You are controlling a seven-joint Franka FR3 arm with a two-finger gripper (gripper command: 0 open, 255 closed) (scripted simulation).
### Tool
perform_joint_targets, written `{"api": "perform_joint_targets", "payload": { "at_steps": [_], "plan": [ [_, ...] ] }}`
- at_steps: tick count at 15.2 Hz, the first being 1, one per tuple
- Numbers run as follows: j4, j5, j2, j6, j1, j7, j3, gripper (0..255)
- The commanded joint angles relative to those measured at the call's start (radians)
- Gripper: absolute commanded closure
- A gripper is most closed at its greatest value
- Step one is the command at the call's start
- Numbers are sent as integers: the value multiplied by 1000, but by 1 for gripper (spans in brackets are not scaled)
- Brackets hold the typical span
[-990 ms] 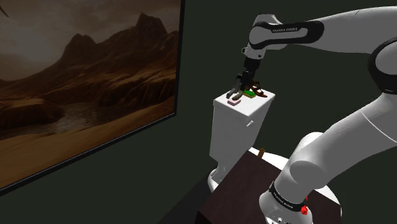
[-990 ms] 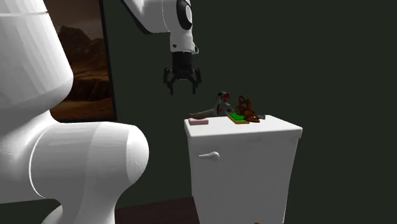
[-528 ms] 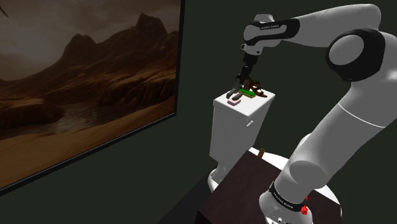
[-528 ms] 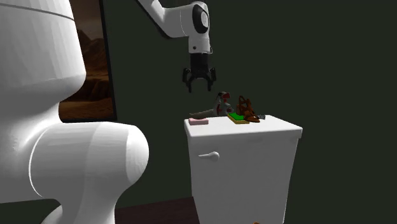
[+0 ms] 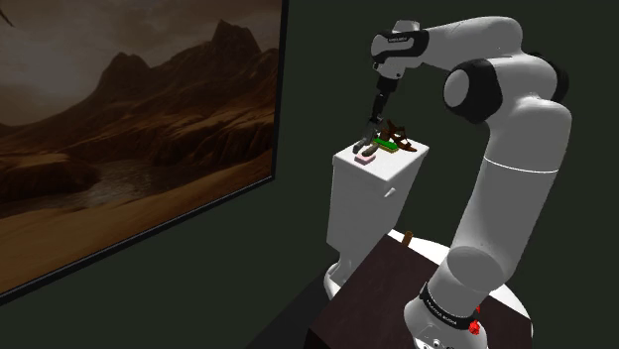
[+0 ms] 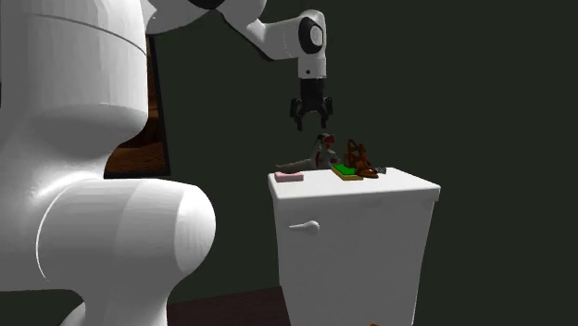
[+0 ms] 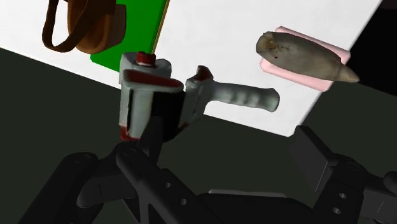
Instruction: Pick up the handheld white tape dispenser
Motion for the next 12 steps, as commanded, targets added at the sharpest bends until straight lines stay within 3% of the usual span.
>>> {"api": "perform_joint_targets", "payload": {
  "at_steps": [1,4,5,12],
  "plan": [
    [112,60,91,-24,-45,-57,-1,0],
    [320,146,238,-86,-135,-121,14,0],
    [346,156,256,-94,-144,-127,13,0],
    [216,165,245,15,-99,-143,-13,0]
  ]
}}
